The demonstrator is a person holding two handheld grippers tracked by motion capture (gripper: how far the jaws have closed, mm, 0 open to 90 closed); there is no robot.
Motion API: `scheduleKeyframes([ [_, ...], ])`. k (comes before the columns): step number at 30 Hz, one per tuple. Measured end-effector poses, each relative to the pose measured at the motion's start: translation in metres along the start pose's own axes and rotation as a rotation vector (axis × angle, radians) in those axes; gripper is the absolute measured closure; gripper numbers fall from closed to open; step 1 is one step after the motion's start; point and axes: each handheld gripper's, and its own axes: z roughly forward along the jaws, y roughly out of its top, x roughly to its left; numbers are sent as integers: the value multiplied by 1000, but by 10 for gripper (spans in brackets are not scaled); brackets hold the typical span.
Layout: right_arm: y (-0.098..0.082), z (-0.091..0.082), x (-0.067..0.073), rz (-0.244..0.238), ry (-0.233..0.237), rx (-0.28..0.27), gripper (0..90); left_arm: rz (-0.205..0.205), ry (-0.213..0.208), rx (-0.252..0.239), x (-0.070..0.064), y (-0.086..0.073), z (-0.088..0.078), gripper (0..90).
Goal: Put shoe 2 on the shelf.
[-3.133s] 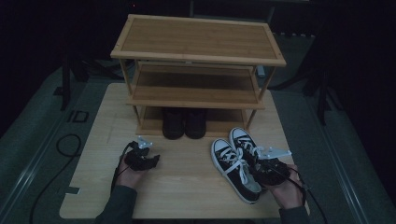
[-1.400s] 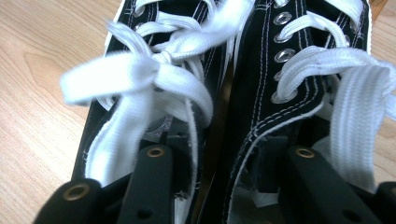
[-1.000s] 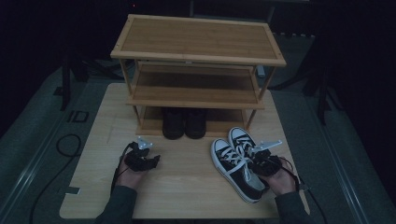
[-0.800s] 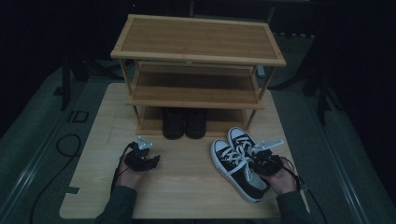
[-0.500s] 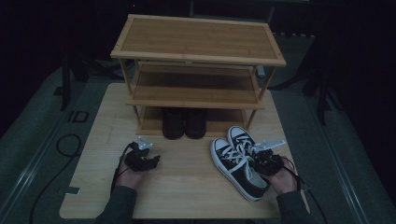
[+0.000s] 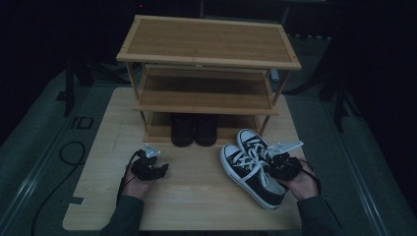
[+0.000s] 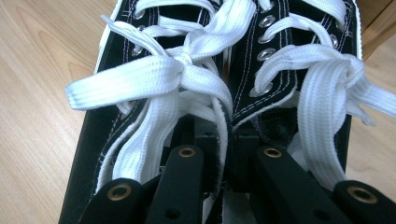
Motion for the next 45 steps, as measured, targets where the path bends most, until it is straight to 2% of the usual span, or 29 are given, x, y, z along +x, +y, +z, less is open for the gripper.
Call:
scheduleKeyframes([
  [1,3,-3,0,-23,-3,3,852,0,0,1,0,0,0,466],
  [6,9,-8,0,-30,-2,6,852,0,1,-2,0,0,0,466],
  [14,22,-15,0,-82,14,19,851,0,0,-2,0,0,0,466],
  [27,38,-22,4,-141,59,22,850,-2,1,-5,-1,-1,0,463],
  [45,63,-33,14,-252,116,12,850,2,2,-6,-1,-1,0,461],
])
